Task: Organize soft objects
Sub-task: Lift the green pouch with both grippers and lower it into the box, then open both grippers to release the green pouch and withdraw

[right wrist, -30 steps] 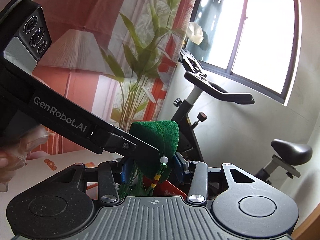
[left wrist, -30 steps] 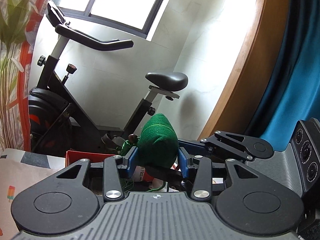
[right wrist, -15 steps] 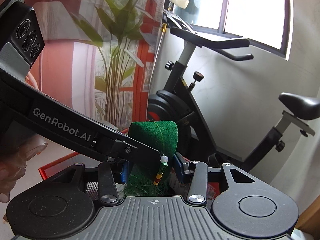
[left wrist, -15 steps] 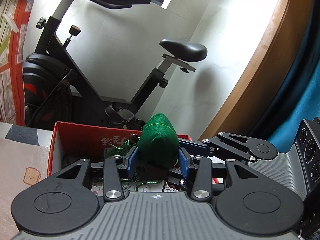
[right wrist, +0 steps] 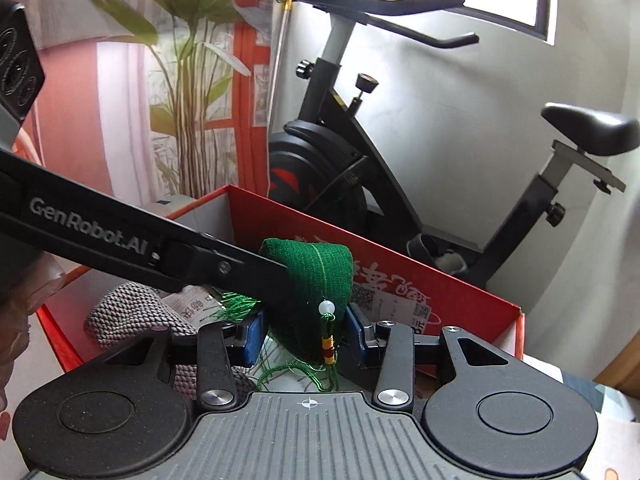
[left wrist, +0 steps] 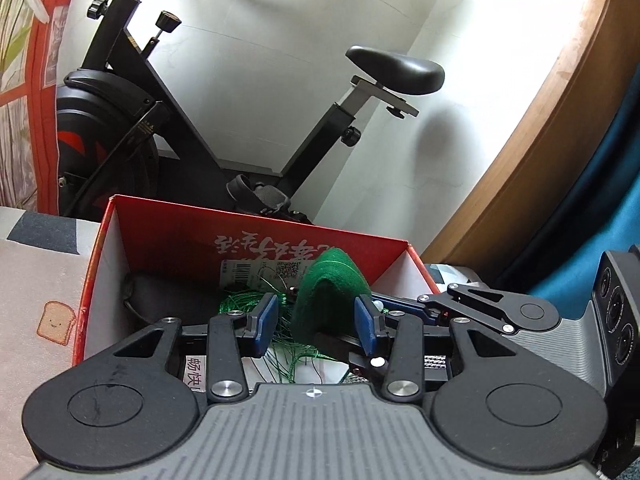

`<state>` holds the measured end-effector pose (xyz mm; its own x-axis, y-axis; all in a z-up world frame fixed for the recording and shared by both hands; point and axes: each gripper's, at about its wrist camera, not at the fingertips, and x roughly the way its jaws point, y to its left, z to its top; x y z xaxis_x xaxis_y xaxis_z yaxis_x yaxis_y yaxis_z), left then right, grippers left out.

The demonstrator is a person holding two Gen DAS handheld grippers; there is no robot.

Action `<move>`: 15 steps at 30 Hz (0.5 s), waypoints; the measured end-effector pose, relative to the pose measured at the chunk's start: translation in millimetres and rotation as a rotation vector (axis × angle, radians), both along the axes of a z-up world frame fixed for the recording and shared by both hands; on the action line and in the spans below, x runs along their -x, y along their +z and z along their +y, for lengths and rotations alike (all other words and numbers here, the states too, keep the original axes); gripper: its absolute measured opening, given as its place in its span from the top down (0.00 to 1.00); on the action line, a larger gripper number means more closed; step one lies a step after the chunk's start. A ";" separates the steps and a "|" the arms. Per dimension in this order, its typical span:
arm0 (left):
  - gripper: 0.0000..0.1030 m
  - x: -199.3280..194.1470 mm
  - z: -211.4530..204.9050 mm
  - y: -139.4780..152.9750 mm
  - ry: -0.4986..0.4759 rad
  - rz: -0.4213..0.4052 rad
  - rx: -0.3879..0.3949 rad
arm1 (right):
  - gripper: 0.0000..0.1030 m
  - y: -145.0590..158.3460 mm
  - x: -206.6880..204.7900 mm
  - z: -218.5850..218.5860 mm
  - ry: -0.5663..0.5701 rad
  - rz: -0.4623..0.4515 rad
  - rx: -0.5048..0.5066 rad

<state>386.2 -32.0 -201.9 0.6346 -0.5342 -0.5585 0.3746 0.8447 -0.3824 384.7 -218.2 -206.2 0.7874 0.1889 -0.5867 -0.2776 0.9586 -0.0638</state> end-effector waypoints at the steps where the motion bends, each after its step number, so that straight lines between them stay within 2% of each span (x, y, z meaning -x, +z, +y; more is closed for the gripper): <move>1: 0.57 -1.0 2.3 -0.2 0.013 0.002 0.002 | 0.63 -1.5 -2.1 -3.0 -0.020 0.013 -0.012; 10: 0.57 -1.5 21.7 -4.1 0.105 -0.004 -0.058 | 0.62 -14.6 -24.3 -26.6 -0.241 0.142 -0.080; 15: 0.57 1.9 28.2 -5.1 0.118 -0.012 -0.079 | 0.54 -17.2 -25.0 -29.3 -0.312 0.145 -0.062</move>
<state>384.3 -3.8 -207.0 0.6974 -0.4099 -0.5880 0.2748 0.9106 -0.3088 409.7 -247.6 -223.4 0.7223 -0.0089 -0.6916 0.0275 0.9995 0.0158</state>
